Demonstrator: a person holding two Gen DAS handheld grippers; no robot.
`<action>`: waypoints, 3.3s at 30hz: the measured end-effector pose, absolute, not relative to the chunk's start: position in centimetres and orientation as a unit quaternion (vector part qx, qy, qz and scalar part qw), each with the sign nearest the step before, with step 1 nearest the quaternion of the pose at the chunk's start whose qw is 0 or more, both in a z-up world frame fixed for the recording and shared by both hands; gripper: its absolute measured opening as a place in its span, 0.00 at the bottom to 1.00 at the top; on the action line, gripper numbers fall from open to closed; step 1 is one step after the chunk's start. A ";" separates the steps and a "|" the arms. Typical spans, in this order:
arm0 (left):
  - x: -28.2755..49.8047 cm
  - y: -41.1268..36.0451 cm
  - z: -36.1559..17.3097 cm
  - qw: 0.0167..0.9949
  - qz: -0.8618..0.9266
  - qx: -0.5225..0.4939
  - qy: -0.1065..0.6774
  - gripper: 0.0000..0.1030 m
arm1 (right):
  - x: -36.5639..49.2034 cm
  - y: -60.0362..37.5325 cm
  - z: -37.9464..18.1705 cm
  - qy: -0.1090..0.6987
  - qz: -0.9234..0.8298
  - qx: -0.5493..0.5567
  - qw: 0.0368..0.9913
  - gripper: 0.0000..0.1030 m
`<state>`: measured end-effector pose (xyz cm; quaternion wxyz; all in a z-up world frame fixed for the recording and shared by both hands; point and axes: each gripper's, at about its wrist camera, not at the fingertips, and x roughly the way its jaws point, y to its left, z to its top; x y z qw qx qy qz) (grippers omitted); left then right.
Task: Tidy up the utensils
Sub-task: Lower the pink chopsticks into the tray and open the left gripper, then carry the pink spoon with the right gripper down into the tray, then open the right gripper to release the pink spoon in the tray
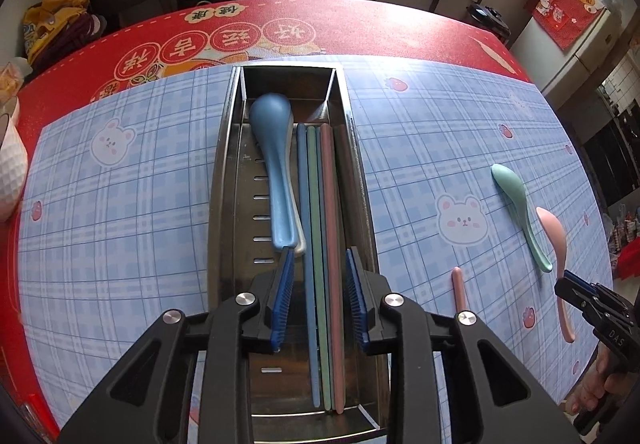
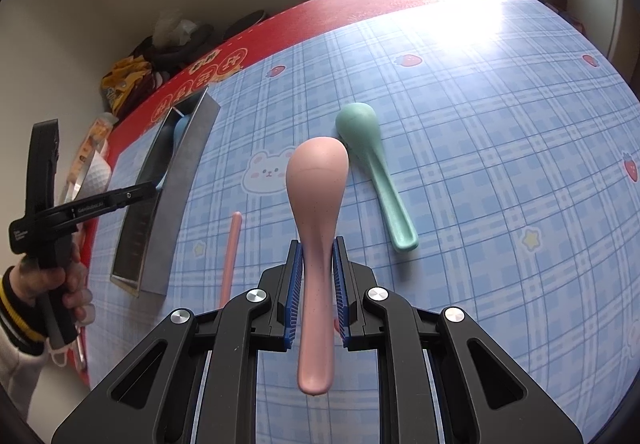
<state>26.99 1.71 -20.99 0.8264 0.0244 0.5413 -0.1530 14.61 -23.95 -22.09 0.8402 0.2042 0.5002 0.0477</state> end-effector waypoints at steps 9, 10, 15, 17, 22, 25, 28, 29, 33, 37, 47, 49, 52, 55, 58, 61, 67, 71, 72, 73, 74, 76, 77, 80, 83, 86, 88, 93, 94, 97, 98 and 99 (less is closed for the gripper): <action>23.5 2.5 -19.5 0.844 -0.137 0.057 0.516 0.61 | 15.2 -22.7 -21.8 0.507 0.051 0.202 0.836 0.15; 23.1 2.5 -19.4 0.844 -0.137 0.060 0.515 0.69 | 15.3 -22.5 -21.8 0.508 0.052 0.200 0.836 0.15; 21.9 3.3 -19.0 0.853 -0.114 0.073 0.505 0.91 | 15.9 -21.0 -21.6 0.511 0.058 0.196 0.835 0.15; 21.7 3.9 -18.9 0.851 -0.113 0.061 0.509 0.94 | 16.3 -20.3 -21.4 0.513 0.061 0.193 0.834 0.15; 21.2 5.7 -18.5 0.860 -0.104 0.043 0.498 0.94 | 17.8 -17.9 -20.6 0.512 0.073 0.182 0.836 0.15; 21.1 6.8 -18.3 0.863 -0.104 0.028 0.494 0.94 | 19.2 -16.0 -20.0 0.512 0.083 0.171 0.838 0.15; 21.2 7.9 -18.3 0.866 -0.107 0.012 0.488 0.94 | 20.7 -13.9 -19.4 0.511 0.093 0.163 0.839 0.15; 21.2 8.3 -18.3 0.866 -0.109 0.006 0.487 0.94 | 21.3 -13.1 -19.2 0.511 0.096 0.159 0.839 0.15; 21.3 9.6 -18.1 0.872 -0.114 -0.015 0.477 0.94 | 23.7 -10.1 -18.6 0.513 0.103 0.145 0.840 0.15; 21.5 10.6 -17.9 0.875 -0.118 -0.025 0.469 0.94 | 26.3 -7.6 -18.8 0.520 0.097 0.132 0.838 0.15; 22.3 12.5 -18.6 0.871 -0.129 -0.049 0.472 0.94 | 31.9 -3.4 -20.4 0.543 0.072 0.111 0.829 0.15; 22.5 12.7 -18.8 0.869 -0.134 -0.052 0.474 0.94 | 32.7 -2.9 -20.7 0.545 0.068 0.105 0.829 0.15; 22.7 12.7 -18.9 0.869 -0.138 -0.056 0.473 0.94 | 33.8 -2.4 -21.4 0.553 0.058 0.103 0.825 0.15; 22.9 12.9 -19.0 0.868 -0.140 -0.061 0.473 0.94 | 34.5 -2.1 -22.1 0.562 0.050 0.101 0.819 0.15; 23.0 13.1 -19.1 0.867 -0.140 -0.063 0.473 0.94 | 35.0 -1.9 -22.6 0.567 0.046 0.105 0.815 0.15; 23.0 13.3 -19.2 0.868 -0.139 -0.068 0.472 0.94 | 35.4 -1.7 -23.0 0.571 0.043 0.106 0.813 0.15; 23.1 13.5 -19.3 0.867 -0.135 -0.071 0.474 0.94 | 36.0 -1.7 -23.5 0.578 0.042 0.115 0.807 0.15; 22.9 13.6 -19.3 0.867 -0.133 -0.072 0.474 0.94 | 36.2 -1.5 -23.5 0.578 0.047 0.115 0.807 0.15; 22.9 13.6 -19.3 0.867 -0.133 -0.072 0.475 0.94 | 36.2 -1.5 -23.5 0.579 0.047 0.115 0.806 0.15; 22.8 13.6 -19.3 0.867 -0.132 -0.072 0.475 0.94 | 36.3 -1.5 -23.6 0.581 0.047 0.118 0.804 0.15; 22.7 13.6 -19.3 0.867 -0.132 -0.071 0.475 0.94 | 36.3 -1.6 -23.7 0.582 0.050 0.123 0.802 0.16; 22.7 13.5 -19.2 0.865 -0.134 -0.073 0.478 0.94 | 36.5 -1.6 -23.8 0.584 0.054 0.131 0.799 0.16; 22.7 13.5 -19.2 0.864 -0.136 -0.076 0.479 0.94 | 36.5 -1.6 -23.8 0.582 0.058 0.137 0.799 0.17; 22.6 13.4 -19.2 0.864 -0.130 -0.071 0.481 0.94 | 36.4 -1.5 -23.5 0.579 0.066 0.140 0.801 0.17; 22.6 13.3 -19.1 0.864 -0.121 -0.065 0.484 0.94 | 36.0 -1.8 -22.8 0.572 0.069 0.141 0.805 0.17; 22.6 13.1 -18.9 0.866 -0.113 -0.058 0.484 0.94 | 35.3 -2.4 -22.1 0.565 0.072 0.141 0.809 0.17; 22.6 12.8 -18.8 0.866 -0.113 -0.057 0.484 0.94 | 34.7 -2.9 -21.7 0.560 0.075 0.138 0.814 0.17; 22.3 11.7 -18.5 0.864 -0.118 -0.055 0.486 0.94 | 32.6 -4.9 -20.6 0.545 0.076 0.135 0.824 0.17; 22.1 11.5 -18.4 0.864 -0.118 -0.054 0.487 0.94 | 32.1 -5.4 -20.5 0.542 0.074 0.135 0.826 0.17; 21.7 10.6 -18.2 0.863 -0.121 -0.051 0.488 0.94 | 30.6 -7.1 -20.1 0.535 0.070 0.138 0.831 0.17; 21.5 10.2 -18.2 0.863 -0.121 -0.049 0.488 0.94 | 30.0 -7.8 -20.0 0.533 0.068 0.140 0.832 0.17; 21.3 10.0 -18.1 0.863 -0.121 -0.049 0.488 0.94 | 29.4 -8.4 -20.0 0.531 0.065 0.143 0.833 0.17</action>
